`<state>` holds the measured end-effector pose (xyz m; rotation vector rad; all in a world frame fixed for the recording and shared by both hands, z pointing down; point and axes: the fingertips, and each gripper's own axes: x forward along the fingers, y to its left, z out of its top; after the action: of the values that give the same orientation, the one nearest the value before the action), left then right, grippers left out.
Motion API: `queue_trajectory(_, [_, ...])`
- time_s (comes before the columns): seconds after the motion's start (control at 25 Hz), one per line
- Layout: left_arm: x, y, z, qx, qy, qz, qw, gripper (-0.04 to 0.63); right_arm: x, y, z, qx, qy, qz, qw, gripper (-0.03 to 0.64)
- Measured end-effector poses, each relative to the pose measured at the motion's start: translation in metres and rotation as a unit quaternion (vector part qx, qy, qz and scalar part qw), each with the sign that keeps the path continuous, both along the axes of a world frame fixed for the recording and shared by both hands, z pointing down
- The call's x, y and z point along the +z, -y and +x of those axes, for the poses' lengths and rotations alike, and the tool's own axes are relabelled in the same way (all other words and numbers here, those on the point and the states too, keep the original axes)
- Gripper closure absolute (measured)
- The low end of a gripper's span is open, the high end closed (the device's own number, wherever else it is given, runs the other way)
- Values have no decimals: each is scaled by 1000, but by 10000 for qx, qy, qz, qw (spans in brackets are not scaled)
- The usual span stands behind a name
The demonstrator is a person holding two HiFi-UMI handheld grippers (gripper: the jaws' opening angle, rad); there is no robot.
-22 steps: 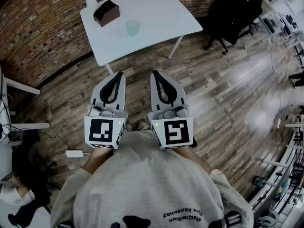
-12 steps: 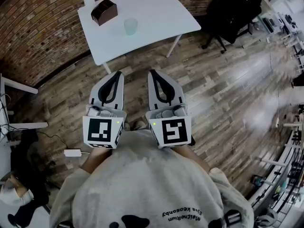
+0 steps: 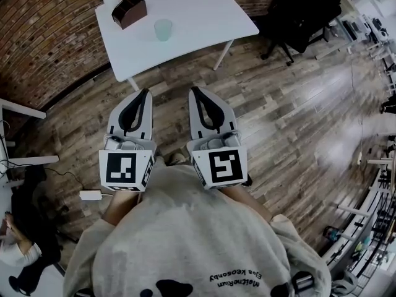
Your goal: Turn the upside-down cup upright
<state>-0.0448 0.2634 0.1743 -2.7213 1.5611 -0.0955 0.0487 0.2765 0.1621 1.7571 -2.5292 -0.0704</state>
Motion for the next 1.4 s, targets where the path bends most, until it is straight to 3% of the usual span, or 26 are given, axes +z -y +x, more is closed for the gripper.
queue_trajectory(0.4, [12, 8, -11, -386, 27, -107, 9992, 584, 17, 8, 12, -112, 90, -184, 9997, 611])
queue_trajectory(0.68, [16, 45, -22, -445, 11, -137, 9989, 584, 20, 44, 0, -207, -12, -186, 9996, 611])
queue_trajectory(1.0, [24, 139, -32, -211, 61, -173, 9996, 585, 25, 133, -22, -140, -37, -176, 9997, 611])
queue_trajectory(1.4, [28, 259, -35, 384, 2, -221, 9990, 584, 28, 247, -40, 122, -295, -205, 9993, 611])
